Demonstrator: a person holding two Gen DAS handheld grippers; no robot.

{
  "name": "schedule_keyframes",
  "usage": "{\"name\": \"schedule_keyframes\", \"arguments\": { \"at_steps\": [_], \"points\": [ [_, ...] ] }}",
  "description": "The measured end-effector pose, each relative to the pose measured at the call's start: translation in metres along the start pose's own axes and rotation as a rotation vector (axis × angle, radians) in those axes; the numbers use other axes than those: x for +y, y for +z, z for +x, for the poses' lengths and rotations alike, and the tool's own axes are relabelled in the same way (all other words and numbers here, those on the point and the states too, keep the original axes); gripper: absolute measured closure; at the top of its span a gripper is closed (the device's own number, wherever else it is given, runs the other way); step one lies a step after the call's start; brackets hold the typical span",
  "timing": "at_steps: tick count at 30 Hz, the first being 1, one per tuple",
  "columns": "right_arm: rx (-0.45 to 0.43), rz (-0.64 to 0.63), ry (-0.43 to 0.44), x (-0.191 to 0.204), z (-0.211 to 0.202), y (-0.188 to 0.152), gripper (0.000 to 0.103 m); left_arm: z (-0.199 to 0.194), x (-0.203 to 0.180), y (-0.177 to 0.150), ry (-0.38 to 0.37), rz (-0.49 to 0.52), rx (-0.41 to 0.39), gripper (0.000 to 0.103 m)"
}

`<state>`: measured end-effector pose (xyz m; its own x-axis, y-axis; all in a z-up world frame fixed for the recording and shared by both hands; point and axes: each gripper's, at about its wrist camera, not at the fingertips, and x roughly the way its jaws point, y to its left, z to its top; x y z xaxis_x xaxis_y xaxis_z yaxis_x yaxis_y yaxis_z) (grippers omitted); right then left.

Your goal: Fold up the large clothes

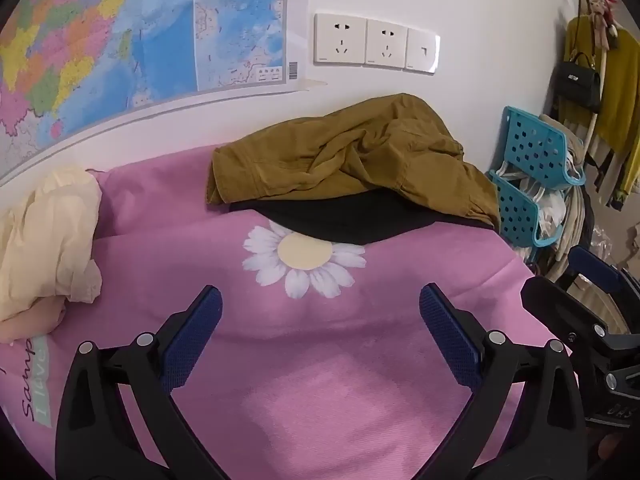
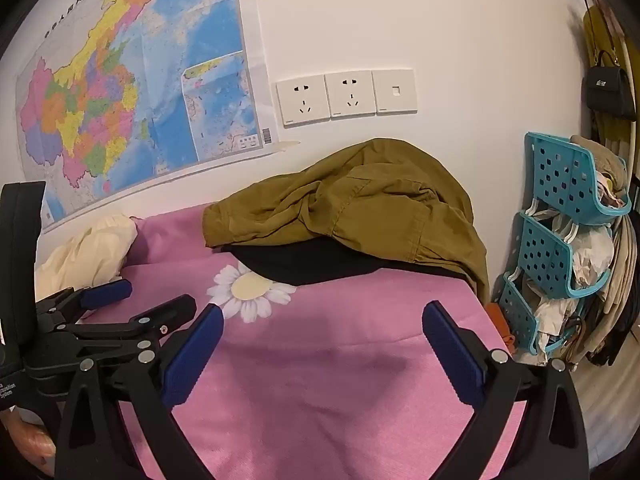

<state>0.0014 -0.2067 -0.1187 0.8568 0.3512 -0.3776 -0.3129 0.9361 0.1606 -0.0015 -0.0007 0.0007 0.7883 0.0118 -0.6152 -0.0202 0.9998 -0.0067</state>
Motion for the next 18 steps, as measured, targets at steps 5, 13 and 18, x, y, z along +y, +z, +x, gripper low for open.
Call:
{"name": "schedule_keyframes", "arguments": {
  "at_steps": [5, 13, 18],
  "points": [
    [0.000, 0.001, 0.001, -0.0030, -0.0007, -0.0002, 0.006, -0.0029, -0.0020, 0.0039, -0.011, -0.011, 0.013, 0.006],
    [-0.013, -0.002, -0.001, -0.0017, -0.0053, -0.0001, 0.006, -0.0019, -0.0046, 0.0059, -0.024, -0.022, 0.021, 0.006],
    [-0.010, -0.005, -0.004, -0.0010, -0.0043, 0.0023, 0.006, -0.0017, -0.0038, 0.0049, -0.025, -0.023, 0.014, 0.006]
  ]
}}
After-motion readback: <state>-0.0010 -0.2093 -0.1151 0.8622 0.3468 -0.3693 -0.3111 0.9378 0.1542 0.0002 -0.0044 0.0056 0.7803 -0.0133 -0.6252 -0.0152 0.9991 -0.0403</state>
